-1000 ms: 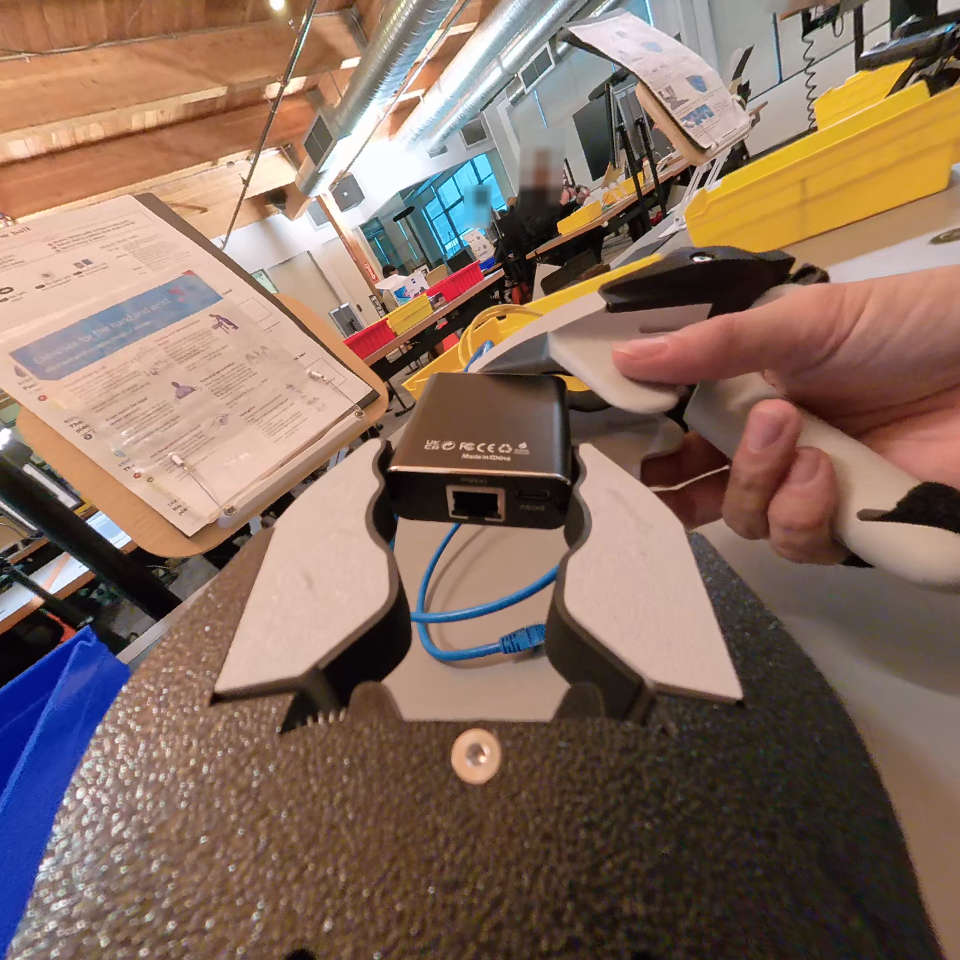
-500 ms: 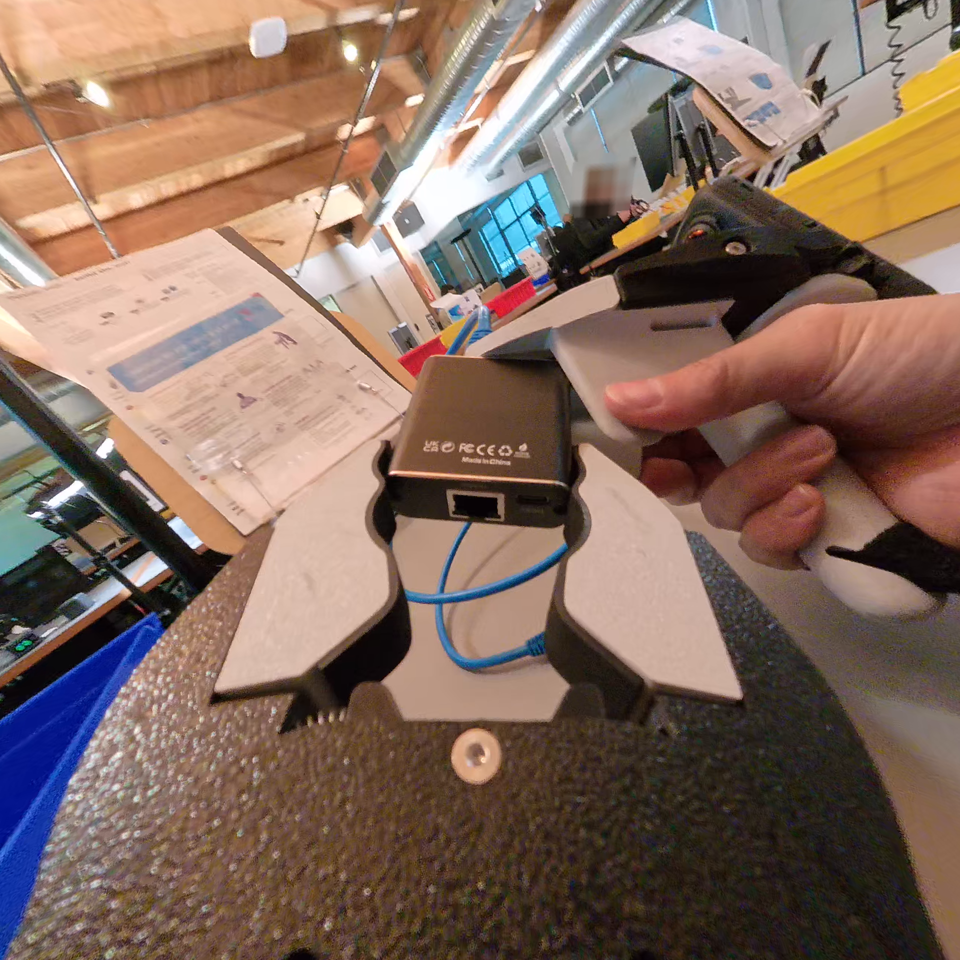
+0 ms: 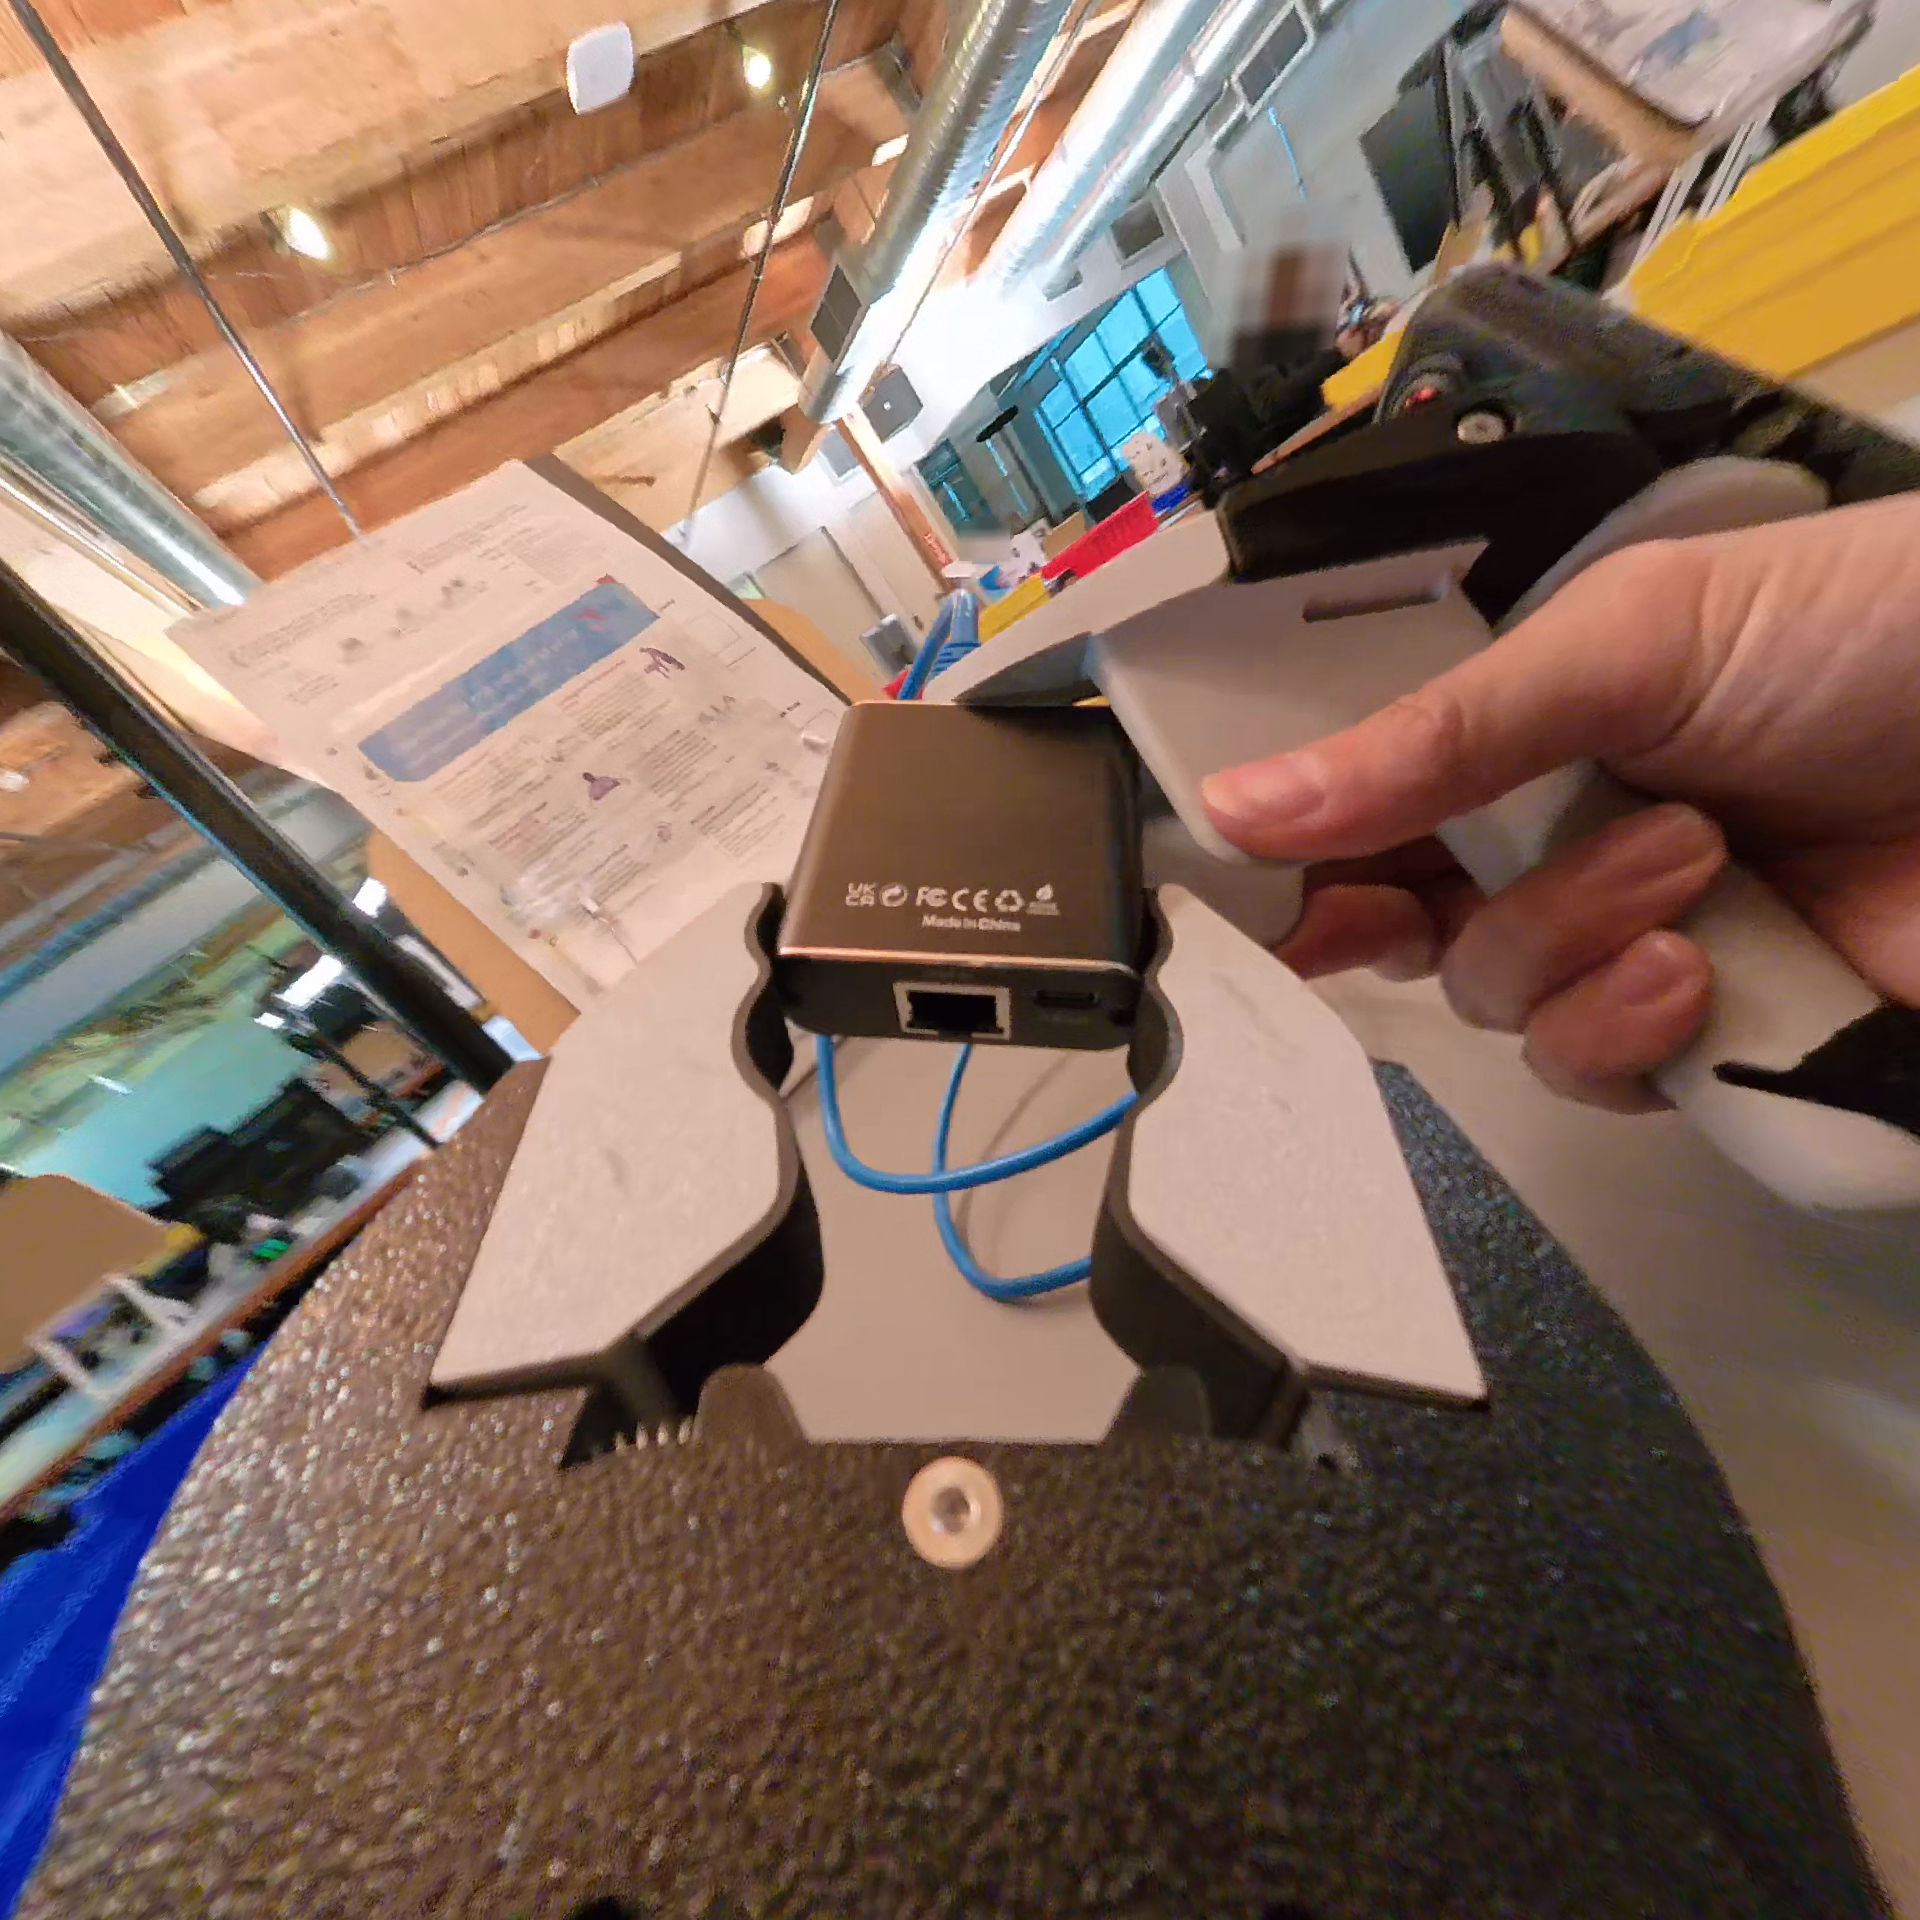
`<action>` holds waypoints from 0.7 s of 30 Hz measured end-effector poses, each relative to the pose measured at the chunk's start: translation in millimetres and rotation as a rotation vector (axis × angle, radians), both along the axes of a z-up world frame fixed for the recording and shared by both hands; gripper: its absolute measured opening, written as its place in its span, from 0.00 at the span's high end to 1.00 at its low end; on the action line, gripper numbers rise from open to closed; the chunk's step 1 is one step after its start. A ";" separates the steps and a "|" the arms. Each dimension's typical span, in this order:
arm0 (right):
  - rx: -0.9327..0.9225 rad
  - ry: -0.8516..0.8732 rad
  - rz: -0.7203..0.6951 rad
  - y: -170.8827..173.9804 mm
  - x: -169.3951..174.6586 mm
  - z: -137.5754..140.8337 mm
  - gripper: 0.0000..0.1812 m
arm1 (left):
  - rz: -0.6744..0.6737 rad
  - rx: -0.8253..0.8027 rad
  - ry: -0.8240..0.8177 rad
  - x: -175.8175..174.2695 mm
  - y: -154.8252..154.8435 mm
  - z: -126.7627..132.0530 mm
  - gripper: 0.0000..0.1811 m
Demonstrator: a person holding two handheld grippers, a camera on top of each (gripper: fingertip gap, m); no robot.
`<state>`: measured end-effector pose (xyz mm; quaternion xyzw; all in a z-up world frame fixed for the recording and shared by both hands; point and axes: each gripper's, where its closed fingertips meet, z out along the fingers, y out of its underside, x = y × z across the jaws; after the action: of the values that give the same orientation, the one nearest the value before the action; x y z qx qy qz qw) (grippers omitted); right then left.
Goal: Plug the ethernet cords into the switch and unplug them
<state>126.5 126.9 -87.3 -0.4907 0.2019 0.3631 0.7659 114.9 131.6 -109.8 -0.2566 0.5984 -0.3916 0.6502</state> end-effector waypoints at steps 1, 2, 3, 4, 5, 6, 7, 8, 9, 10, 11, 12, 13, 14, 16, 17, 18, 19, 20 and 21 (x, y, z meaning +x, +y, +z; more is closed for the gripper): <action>0.010 0.001 0.009 -1.1 -0.9 0.9 0.92 | -0.001 0.010 -0.005 -0.4 -0.7 0.6 0.65; 0.007 0.004 0.010 -1.5 -0.8 0.7 0.92 | -0.008 0.001 -0.002 -0.2 -1.1 0.4 0.65; 0.005 -0.005 0.000 -1.8 -0.6 0.7 0.92 | -0.012 -0.007 -0.004 0.3 -1.3 0.0 0.65; 0.006 0.000 0.000 -2.1 -0.2 0.4 0.92 | -0.023 -0.033 -0.001 1.0 -2.2 -1.0 0.65; 0.006 0.014 -0.009 -2.7 1.0 -0.6 0.92 | -0.051 -0.098 0.015 2.1 -3.6 -2.5 0.65; 0.003 0.012 -0.015 -3.3 2.0 -1.7 0.92 | -0.076 -0.158 0.031 3.3 -4.5 -4.8 0.65; -0.008 0.029 -0.011 -2.9 3.3 -4.4 0.92 | -0.081 -0.183 0.038 4.6 -4.4 -8.1 0.65; -0.013 0.050 -0.009 -2.5 4.2 -7.4 0.92 | -0.086 -0.199 0.047 5.1 -4.6 -10.9 0.65; -0.019 0.053 -0.004 -3.1 4.3 -9.3 0.92 | -0.080 -0.182 0.049 5.1 -5.2 -12.5 0.65; -0.024 0.036 -0.004 -4.3 4.1 -9.7 0.92 | -0.045 -0.116 0.039 4.6 -5.2 -12.0 0.65; -0.015 0.036 0.020 -5.4 3.0 -8.2 0.92 | -0.005 -0.040 0.023 3.6 -4.9 -10.1 0.65; -0.009 0.059 0.069 -6.3 1.7 -7.0 0.92 | 0.006 -0.007 0.014 2.5 -5.3 -8.5 0.65; -0.015 0.051 0.071 -7.4 1.2 -6.6 0.92 | -0.010 -0.016 0.009 1.6 -6.4 -8.2 0.65; -0.002 0.017 0.061 -9.1 -1.3 -4.6 0.92 | -0.026 -0.023 -0.008 -0.1 -7.5 -7.5 0.65; -0.023 0.063 0.096 -9.4 -1.0 -7.5 0.93 | -0.012 0.006 0.000 -0.7 -7.4 -10.2 0.65; -0.028 0.080 0.112 -10.5 -0.7 -8.0 0.93 | -0.020 0.003 -0.001 -1.2 -8.9 -9.8 0.65; -0.027 0.074 0.119 -12.0 -1.4 -7.3 0.93 | -0.022 0.007 -0.004 -1.6 -10.1 -9.1 0.65; -0.041 0.076 0.111 -12.8 -0.9 -7.7 0.93 | -0.014 0.018 -0.005 -1.6 -10.3 -9.0 0.65; -0.053 0.076 0.101 -12.9 -0.7 -7.7 0.93 | -0.009 0.022 -0.008 -1.9 -10.4 -8.4 0.65; -0.055 0.071 0.095 -13.2 -1.3 -6.9 0.93 | -0.011 0.018 -0.010 -2.3 -10.5 -7.9 0.65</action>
<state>125.2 113.7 -94.2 -0.5074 0.2151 0.4104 0.7265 112.6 121.1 -117.7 -0.2457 0.6001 -0.3910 0.6532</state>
